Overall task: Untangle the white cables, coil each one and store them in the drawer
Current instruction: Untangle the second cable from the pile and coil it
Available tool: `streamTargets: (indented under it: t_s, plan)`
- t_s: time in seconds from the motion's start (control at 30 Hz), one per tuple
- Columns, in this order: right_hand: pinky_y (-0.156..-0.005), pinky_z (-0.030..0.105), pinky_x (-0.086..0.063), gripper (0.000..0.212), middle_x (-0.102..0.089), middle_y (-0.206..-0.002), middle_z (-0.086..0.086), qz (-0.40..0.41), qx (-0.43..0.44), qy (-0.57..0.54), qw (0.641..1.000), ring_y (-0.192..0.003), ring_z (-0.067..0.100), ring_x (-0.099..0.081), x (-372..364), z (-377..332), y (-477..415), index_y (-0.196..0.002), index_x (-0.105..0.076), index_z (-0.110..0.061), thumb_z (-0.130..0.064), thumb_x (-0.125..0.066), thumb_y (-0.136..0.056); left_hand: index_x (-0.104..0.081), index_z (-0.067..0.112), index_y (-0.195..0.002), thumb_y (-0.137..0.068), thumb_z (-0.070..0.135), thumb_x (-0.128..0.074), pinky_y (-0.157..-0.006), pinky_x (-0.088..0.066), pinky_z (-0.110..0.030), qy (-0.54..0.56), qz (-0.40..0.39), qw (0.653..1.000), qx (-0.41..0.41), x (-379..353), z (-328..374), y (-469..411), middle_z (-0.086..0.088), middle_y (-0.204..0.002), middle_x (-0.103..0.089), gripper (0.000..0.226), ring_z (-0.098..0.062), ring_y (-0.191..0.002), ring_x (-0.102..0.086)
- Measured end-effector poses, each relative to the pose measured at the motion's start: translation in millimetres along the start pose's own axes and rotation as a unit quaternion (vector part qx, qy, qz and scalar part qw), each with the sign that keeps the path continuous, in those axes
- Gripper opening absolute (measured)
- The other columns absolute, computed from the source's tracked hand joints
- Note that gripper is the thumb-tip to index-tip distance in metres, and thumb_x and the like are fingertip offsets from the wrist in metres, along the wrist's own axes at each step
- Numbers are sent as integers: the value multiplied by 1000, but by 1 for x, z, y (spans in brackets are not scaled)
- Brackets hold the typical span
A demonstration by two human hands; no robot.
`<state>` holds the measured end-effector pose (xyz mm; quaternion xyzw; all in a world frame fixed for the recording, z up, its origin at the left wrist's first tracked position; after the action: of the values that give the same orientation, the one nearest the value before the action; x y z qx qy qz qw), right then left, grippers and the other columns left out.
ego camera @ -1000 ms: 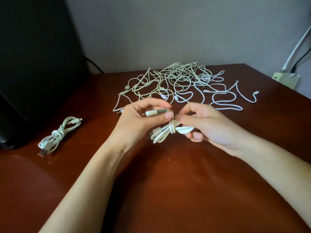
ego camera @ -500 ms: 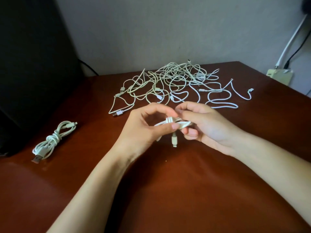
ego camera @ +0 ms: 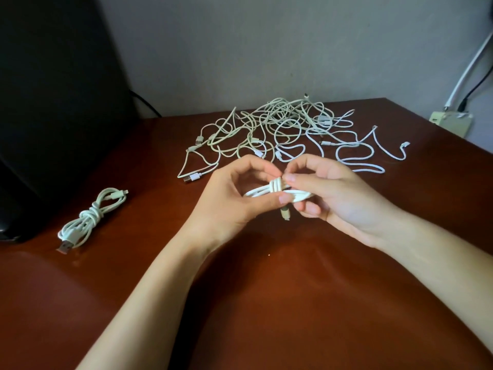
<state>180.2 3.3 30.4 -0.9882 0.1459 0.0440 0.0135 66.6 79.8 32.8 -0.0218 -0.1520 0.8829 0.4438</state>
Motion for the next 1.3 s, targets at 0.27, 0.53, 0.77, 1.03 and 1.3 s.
streamTargets:
  t_s: [0.27, 0.53, 0.77, 1.03, 1.3]
  plan:
    - [-42, 14, -33, 8, -56, -55, 1, 15, 47, 94, 994, -48, 10, -47, 1, -3, -1, -85, -53, -11, -9, -58, -91, -68, 19, -75, -75, 32, -73, -76, -38, -44, 58, 9, 998, 16, 3, -4, 1, -24, -83, -61, 14, -30, -80, -52]
    - [-41, 16, -30, 10, -56, -57, 4, 21, 64, 104, 992, -44, 10, -45, 2, -5, -3, -86, -52, -11, -6, -58, -91, -61, 14, -92, -77, 20, -73, -70, -45, -25, 61, -28, 998, -15, -4, -1, 1, 4, -77, -63, 20, -17, -74, -60]
    - [-40, 17, -27, 8, -56, -57, 6, 24, 49, 79, 995, -43, 9, -43, 4, -1, -4, -86, -52, -11, -9, -58, -91, -59, 18, -83, -73, 18, -79, -61, -51, -31, -32, -30, 998, -55, -5, 0, 2, 1, -83, -63, 22, -16, -76, -59]
    - [-40, 16, -28, 10, -56, -56, 7, 22, 52, 103, 993, -45, 12, -44, 10, -3, -5, -83, -53, -11, -9, -57, -92, -71, 14, -89, -74, 1, -47, -88, -45, -55, 89, -44, 995, 11, -1, -1, 3, -20, -92, -64, 31, -39, -86, -58]
    - [-37, 13, -26, 11, -53, -52, 1, -24, 27, 119, 992, -43, 7, -44, 13, -7, -6, -81, -53, -9, -4, -57, -90, -68, 5, -98, -73, 6, -71, -71, -50, -17, 1, -75, 997, -1, 0, 5, 5, -3, -89, -74, 26, -9, -81, -68]
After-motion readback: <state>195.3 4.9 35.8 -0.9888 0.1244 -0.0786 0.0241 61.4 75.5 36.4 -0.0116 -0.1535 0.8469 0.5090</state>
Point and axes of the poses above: each hand's wrist, its own y-axis away from the middle knuckle, its own x-axis out of the back of the hand, z = x × y, the point moved 5 cm from there along -y, towards the middle knuckle
